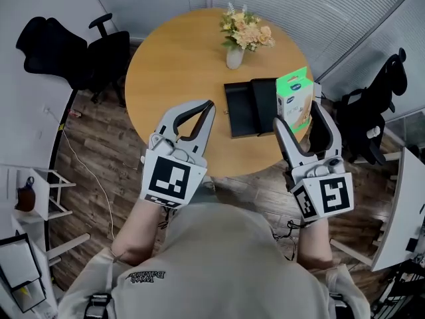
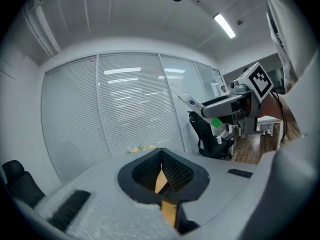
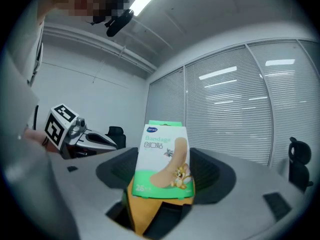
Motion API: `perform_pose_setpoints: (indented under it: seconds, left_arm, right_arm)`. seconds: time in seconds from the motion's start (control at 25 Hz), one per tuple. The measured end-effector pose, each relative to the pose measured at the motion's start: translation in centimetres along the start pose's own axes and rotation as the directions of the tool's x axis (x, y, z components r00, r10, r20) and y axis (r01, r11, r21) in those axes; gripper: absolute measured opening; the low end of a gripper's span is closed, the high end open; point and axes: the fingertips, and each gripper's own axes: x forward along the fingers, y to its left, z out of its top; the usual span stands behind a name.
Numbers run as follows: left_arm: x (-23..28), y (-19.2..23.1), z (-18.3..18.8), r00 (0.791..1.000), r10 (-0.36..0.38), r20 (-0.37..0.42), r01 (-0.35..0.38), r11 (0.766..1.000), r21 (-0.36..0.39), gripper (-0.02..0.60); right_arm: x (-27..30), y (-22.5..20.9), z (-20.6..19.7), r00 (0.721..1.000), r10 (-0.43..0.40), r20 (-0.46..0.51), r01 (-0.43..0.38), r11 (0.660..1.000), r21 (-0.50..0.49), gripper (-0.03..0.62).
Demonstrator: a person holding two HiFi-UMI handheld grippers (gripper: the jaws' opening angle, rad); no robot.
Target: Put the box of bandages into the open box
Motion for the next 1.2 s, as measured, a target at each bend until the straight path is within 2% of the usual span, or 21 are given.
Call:
perform_pose_setpoints:
  seconds: [0.36,0.8,1.0,1.2]
  left_arm:
    - [1.8,0.5,-1.7,1.0,-0.015,-0.015,0.015,1.0,-0.013,0.021]
    - [3.7,0.7,-2.1,0.995,0.054,-0.082,-0.056,0.998,-0.021,0.021]
    - [4.3,0.7,-2.2,0.993,0.07,-0.098,-0.072,0.997,-0.021,0.021]
    - [5.3,1.4,-2.3,0.993,0.087,-0.082,-0.09,0.995,-0.034,0.021]
  right_arm:
    - [1.2,-0.7,-0.6,1.0,-0.013,-0.007,0.014,1.0,0.006,0.311]
    - [2.5,-3.5,-2.0,0.998,0.064,-0.023,-0.063,0.998,0.026,0.311]
    - [3.5,-3.9,-2.8,0.994,0.099,-0.038,-0.097,0.993,0.067,0.311]
    - [5.0,-4.8,-4.2,0.989,0.119,-0.084,-0.111,0.989,0.096,0.311]
